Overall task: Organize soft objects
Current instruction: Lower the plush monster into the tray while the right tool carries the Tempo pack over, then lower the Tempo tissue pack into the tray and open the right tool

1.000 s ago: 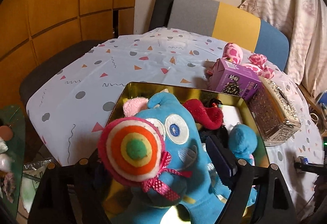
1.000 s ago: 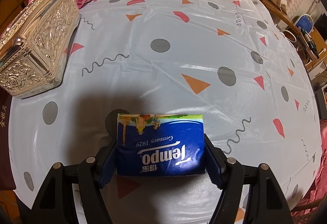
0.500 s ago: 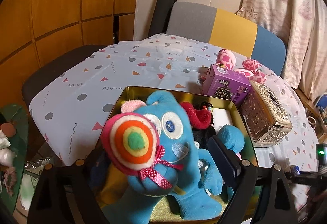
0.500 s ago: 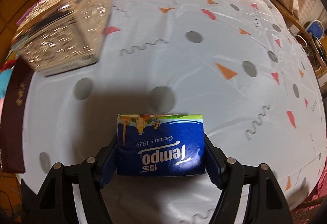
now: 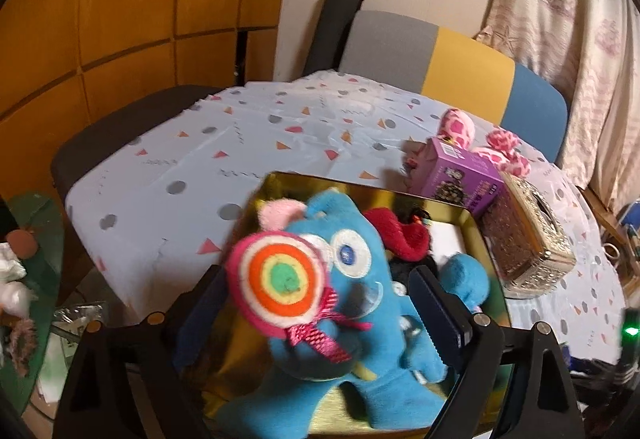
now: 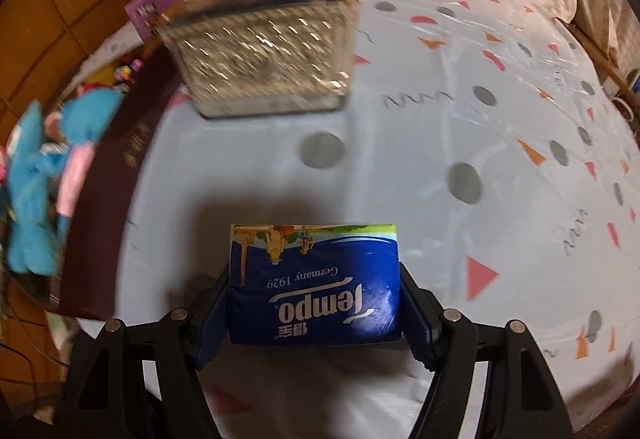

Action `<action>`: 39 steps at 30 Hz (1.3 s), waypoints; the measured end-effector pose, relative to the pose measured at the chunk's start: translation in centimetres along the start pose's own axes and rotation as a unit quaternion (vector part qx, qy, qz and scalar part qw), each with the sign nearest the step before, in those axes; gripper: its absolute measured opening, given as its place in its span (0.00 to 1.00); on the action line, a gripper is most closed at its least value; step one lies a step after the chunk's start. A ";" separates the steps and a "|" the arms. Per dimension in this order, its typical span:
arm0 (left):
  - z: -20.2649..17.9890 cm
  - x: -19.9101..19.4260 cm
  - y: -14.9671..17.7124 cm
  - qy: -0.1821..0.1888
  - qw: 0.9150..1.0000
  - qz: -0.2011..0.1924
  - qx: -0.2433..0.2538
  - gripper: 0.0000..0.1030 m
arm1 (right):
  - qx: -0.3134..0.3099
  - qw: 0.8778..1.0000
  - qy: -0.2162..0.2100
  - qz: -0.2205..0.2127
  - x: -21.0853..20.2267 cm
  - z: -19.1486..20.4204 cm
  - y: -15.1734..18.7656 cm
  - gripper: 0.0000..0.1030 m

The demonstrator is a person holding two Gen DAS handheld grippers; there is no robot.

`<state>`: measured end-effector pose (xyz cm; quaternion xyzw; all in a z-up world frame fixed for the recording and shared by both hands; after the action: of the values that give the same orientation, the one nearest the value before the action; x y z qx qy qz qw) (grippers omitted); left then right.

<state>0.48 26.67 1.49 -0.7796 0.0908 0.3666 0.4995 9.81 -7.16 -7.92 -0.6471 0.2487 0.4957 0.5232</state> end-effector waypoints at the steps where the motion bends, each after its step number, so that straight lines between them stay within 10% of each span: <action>1: 0.3 -0.2 -0.1 -0.004 1.000 -0.005 0.000 0.89 | 0.000 1.000 -0.009 -0.014 -0.6 0.4 -0.5 0.71; 11: 2.4 -0.8 -0.6 -0.015 0.999 -0.023 -0.022 0.90 | -0.108 0.981 -0.117 -0.114 -6.2 10.8 -6.8 0.71; 22: 3.5 0.7 0.9 -0.024 0.999 0.002 -0.034 0.91 | -0.195 0.968 -0.127 -0.091 -0.7 22.5 -13.6 0.72; 39: 3.4 1.4 1.2 -0.033 0.999 0.011 -0.032 0.98 | -0.178 0.973 -0.138 -0.046 2.9 22.0 -13.6 0.79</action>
<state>-0.80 29.26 -1.07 -0.7817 0.0710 0.4005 0.4729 13.92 18.21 -3.82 -0.6661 0.0519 0.5918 0.4510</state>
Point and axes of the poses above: each gripper's, at about its wrist camera, not at the fingertips, and x roughly the way its jaws point, z to its left, y to its underside, the point moved 2 cm from there along x, roughly the way its jaws point, and after that the axes turned 6 degrees about -x, right-handed, at the moved point
